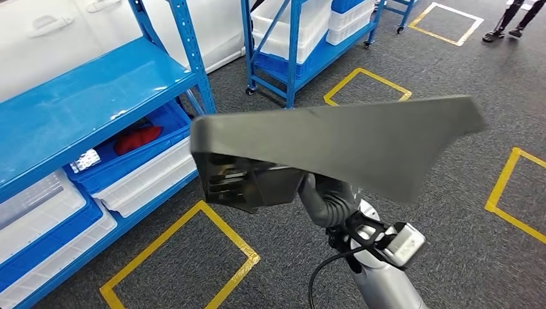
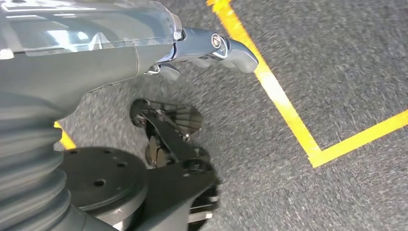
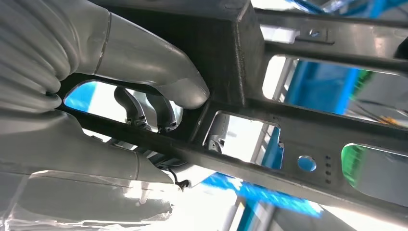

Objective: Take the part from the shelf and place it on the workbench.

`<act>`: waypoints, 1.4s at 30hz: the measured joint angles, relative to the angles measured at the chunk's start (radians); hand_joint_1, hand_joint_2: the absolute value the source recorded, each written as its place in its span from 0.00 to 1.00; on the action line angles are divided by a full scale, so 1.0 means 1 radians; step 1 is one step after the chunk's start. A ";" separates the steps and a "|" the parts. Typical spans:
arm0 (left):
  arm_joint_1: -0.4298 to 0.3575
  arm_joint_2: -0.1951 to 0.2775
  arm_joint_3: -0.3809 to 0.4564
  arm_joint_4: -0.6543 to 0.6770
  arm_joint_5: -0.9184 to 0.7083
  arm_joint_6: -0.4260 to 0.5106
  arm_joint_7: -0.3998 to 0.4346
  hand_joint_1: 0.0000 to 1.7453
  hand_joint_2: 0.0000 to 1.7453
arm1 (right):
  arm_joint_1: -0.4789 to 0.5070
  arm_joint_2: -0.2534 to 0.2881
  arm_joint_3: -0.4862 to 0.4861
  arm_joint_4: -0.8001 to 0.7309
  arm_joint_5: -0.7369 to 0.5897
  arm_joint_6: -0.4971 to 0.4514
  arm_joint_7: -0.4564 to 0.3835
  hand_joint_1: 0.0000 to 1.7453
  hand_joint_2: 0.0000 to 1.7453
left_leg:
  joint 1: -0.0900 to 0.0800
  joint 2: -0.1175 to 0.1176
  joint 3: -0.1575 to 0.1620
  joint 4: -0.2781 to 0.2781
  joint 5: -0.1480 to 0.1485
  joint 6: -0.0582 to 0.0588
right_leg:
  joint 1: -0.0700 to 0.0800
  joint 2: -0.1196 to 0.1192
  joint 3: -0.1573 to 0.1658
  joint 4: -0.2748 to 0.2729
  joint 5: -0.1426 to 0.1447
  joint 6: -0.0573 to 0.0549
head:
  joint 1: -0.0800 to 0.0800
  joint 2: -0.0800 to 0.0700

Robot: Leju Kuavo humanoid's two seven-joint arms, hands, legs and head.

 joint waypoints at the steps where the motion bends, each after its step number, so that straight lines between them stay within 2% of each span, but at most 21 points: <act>1: -0.001 0.003 0.000 0.000 -0.003 0.000 0.001 0.00 1.00 | 0.013 -0.003 -0.008 -0.029 -0.003 0.004 -0.003 1.00 1.00 | 0.001 -0.025 0.030 -0.068 0.030 0.006 | 0.001 0.012 -0.001 0.002 0.000 0.003 | 0.000 0.000; 3: -0.001 0.007 -0.001 0.000 -0.010 0.000 0.007 0.00 1.00 | 0.039 -0.006 -0.023 -0.084 -0.007 0.013 -0.008 1.00 1.00 | 0.001 -0.063 0.068 -0.156 0.052 0.014 | -0.001 0.035 -0.008 0.004 0.004 0.013 | 0.000 0.000; 6: -0.003 0.011 -0.004 0.000 -0.012 0.002 0.026 0.00 1.00 | 0.079 -0.009 -0.037 -0.146 -0.009 0.026 -0.009 1.00 1.00 | 0.001 -0.044 0.078 -0.178 0.053 0.027 | -0.006 0.063 -0.017 -0.001 0.013 0.034 | 0.000 0.000; 8: -0.005 0.013 -0.005 0.000 -0.009 0.003 0.040 0.00 1.00 | 0.096 -0.012 -0.042 -0.174 -0.005 0.030 -0.009 1.00 1.00 | 0.006 -0.018 0.083 -0.195 0.065 0.039 | -0.001 0.028 -0.035 0.035 -0.013 0.042 | 0.000 0.000; 10: -0.003 0.017 -0.005 0.000 -0.008 0.003 0.055 0.00 1.00 | 0.105 -0.013 -0.045 -0.187 -0.001 0.029 -0.009 1.00 1.00 | 0.004 0.009 0.083 -0.201 0.069 0.045 | 0.002 -0.034 -0.089 0.148 -0.079 0.047 | 0.000 0.000; 12: 0.000 0.021 -0.004 0.000 -0.008 0.003 0.070 0.00 1.00 | 0.119 -0.016 -0.049 -0.194 0.001 0.027 -0.009 1.00 1.00 | 0.000 0.037 0.082 -0.200 0.069 0.046 | -0.002 -0.061 -0.137 0.258 -0.123 0.052 | 0.000 0.000; 14: 0.000 0.025 -0.004 0.000 -0.008 0.004 0.083 0.00 1.00 | 0.134 -0.020 -0.053 -0.202 0.000 0.026 -0.008 1.00 1.00 | -0.002 0.062 0.081 -0.198 0.067 0.044 | -0.004 -0.071 -0.117 0.236 -0.098 0.053 | 0.000 0.000; 17: -0.003 0.028 -0.004 0.000 -0.009 0.007 0.098 0.00 1.00 | 0.139 -0.029 -0.065 -0.214 -0.010 0.027 -0.008 1.00 1.00 | -0.006 0.092 0.083 -0.188 0.058 0.032 | 0.001 -0.124 -0.003 0.041 -0.030 0.040 | 0.000 0.000; 19: -0.004 0.031 -0.004 0.000 -0.011 0.009 0.102 0.00 1.00 | 0.140 -0.034 -0.073 -0.219 -0.014 0.027 -0.008 1.00 1.00 | -0.011 0.107 0.085 -0.184 0.052 0.021 | 0.007 -0.137 0.017 0.000 -0.027 0.026 | 0.000 0.000; 21: -0.006 0.034 -0.004 0.000 -0.011 0.009 0.104 0.00 1.00 | 0.143 -0.038 -0.078 -0.222 -0.016 0.027 -0.008 1.00 1.00 | -0.009 0.118 0.087 -0.182 0.048 0.009 | 0.007 -0.115 0.013 -0.002 -0.021 0.014 | 0.000 0.000; 23: -0.007 0.037 -0.004 0.000 -0.011 0.010 0.110 0.00 1.00 | 0.145 -0.042 -0.081 -0.225 -0.016 0.029 -0.008 1.00 1.00 | -0.004 0.087 0.076 -0.148 0.017 -0.002 | 0.003 -0.094 0.012 -0.006 -0.015 0.002 | 0.000 0.000; 25: -0.005 0.038 -0.004 0.000 -0.009 0.013 0.121 0.00 1.00 | 0.149 -0.046 -0.083 -0.225 -0.020 0.035 -0.008 1.00 1.00 | -0.001 0.039 0.026 -0.030 -0.051 -0.008 | 0.003 -0.073 0.009 -0.008 -0.011 -0.006 | 0.000 0.000; 27: -0.002 0.039 -0.004 0.000 -0.008 0.017 0.132 0.00 1.00 | 0.155 -0.051 -0.085 -0.223 -0.027 0.044 -0.008 1.00 1.00 | -0.001 0.024 -0.036 0.101 -0.101 -0.007 | 0.008 -0.047 0.006 -0.006 -0.009 -0.010 | 0.000 0.000; 29: -0.001 0.040 -0.003 0.000 -0.008 0.019 0.137 0.00 1.00 | 0.159 -0.057 -0.088 -0.221 -0.032 0.048 -0.008 1.00 1.00 | -0.002 0.019 -0.039 0.100 -0.074 0.001 | 0.012 -0.019 0.004 -0.003 -0.008 -0.012 | 0.000 0.000; 30: -0.002 0.041 -0.003 0.000 -0.008 0.020 0.138 0.00 1.00 | 0.160 -0.060 -0.089 -0.220 -0.033 0.048 -0.008 1.00 1.00 | -0.003 0.011 -0.013 0.040 -0.036 0.008 | 0.014 -0.006 0.005 -0.002 -0.008 -0.012 | 0.000 0.000; 32: -0.003 0.046 -0.003 0.000 -0.008 0.020 0.139 0.00 1.00 | 0.160 -0.063 -0.092 -0.220 -0.034 0.048 -0.008 1.00 1.00 | -0.005 -0.038 0.049 -0.105 0.028 0.023 | 0.012 0.018 0.003 0.001 -0.007 -0.009 | 0.000 0.000; 34: -0.003 0.050 -0.003 0.000 -0.009 0.021 0.142 0.00 1.00 | 0.162 -0.065 -0.094 -0.219 -0.035 0.050 -0.008 1.00 1.00 | -0.009 -0.073 0.076 -0.172 0.046 0.031 | 0.005 0.040 -0.005 0.001 -0.001 0.002 | 0.000 0.000; 36: -0.004 0.050 -0.003 0.000 -0.009 0.022 0.148 0.00 1.00 | 0.165 -0.068 -0.098 -0.218 -0.037 0.056 -0.008 1.00 1.00 | -0.010 -0.058 0.081 -0.185 0.052 0.035 | 0.000 0.059 -0.011 -0.003 0.006 0.015 | 0.000 0.000; 39: -0.004 0.049 -0.002 0.000 -0.009 0.024 0.156 0.00 1.00 | 0.169 -0.075 -0.103 -0.217 -0.031 0.062 -0.008 1.00 1.00 | -0.004 -0.019 0.095 -0.215 0.070 0.046 | 0.004 -0.002 -0.040 0.053 -0.033 0.026 | 0.000 0.000; 40: -0.002 0.048 -0.002 0.000 -0.009 0.024 0.159 0.00 1.00 | 0.171 -0.076 -0.104 -0.215 -0.027 0.061 -0.008 1.00 1.00 | -0.006 -0.005 0.097 -0.218 0.071 0.048 | 0.004 -0.032 -0.068 0.110 -0.066 0.030 | 0.000 0.000; 42: 0.002 0.047 0.000 0.000 -0.006 0.023 0.161 0.00 1.00 | 0.174 -0.077 -0.104 -0.211 -0.021 0.058 -0.008 1.00 1.00 | -0.008 0.024 0.095 -0.217 0.069 0.049 | -0.003 -0.057 -0.128 0.234 -0.121 0.040 | 0.000 0.000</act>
